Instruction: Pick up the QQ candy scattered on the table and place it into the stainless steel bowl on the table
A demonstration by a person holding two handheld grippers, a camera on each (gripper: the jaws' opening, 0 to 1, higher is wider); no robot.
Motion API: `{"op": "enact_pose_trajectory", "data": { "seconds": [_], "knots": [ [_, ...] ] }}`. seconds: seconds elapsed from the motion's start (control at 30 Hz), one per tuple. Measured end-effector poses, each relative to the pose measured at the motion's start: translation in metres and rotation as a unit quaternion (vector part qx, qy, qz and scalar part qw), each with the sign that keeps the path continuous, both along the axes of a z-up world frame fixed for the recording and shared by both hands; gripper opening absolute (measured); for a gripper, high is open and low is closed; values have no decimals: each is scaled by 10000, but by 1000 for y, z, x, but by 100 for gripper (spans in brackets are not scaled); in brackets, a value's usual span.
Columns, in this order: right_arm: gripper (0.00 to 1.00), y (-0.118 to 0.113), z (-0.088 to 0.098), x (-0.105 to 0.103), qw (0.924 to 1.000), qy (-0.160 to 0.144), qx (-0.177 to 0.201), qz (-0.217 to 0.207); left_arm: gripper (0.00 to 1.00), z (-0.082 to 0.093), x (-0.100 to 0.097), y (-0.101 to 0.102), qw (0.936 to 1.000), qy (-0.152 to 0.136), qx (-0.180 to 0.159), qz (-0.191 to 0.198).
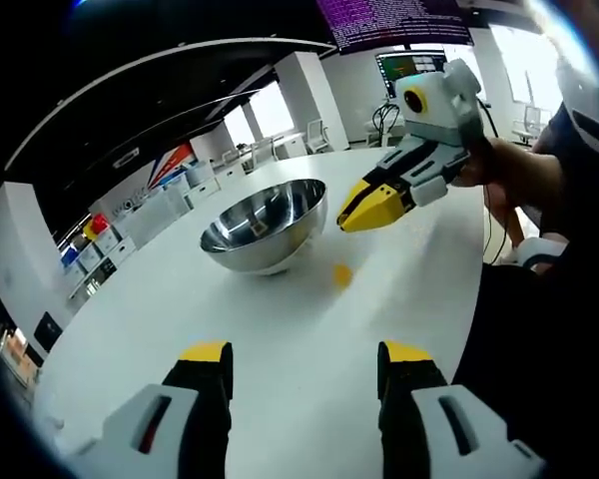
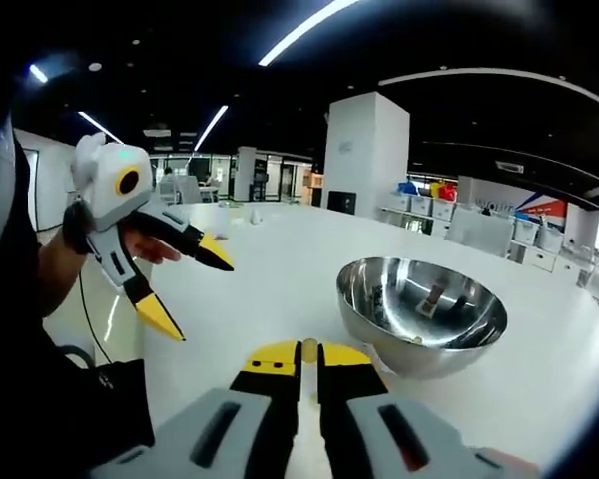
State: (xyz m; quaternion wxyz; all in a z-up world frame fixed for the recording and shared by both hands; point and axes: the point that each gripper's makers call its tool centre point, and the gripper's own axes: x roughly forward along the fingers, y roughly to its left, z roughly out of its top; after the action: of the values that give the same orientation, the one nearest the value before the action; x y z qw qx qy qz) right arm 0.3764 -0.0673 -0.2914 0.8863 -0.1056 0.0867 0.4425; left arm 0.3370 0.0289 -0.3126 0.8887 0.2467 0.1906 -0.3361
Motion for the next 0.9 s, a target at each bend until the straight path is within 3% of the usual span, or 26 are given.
{"op": "enact_pose_trajectory", "data": {
  "seconds": [0.27,0.9],
  "knots": [
    [5,-5,19,4,9999,-89,139,-17,58,3,0,-1,10000,-34,6,-15],
    [5,-12,70,28,9973,-636,308,-182,58,2,1,1,10000,-28,1,11]
  ]
}}
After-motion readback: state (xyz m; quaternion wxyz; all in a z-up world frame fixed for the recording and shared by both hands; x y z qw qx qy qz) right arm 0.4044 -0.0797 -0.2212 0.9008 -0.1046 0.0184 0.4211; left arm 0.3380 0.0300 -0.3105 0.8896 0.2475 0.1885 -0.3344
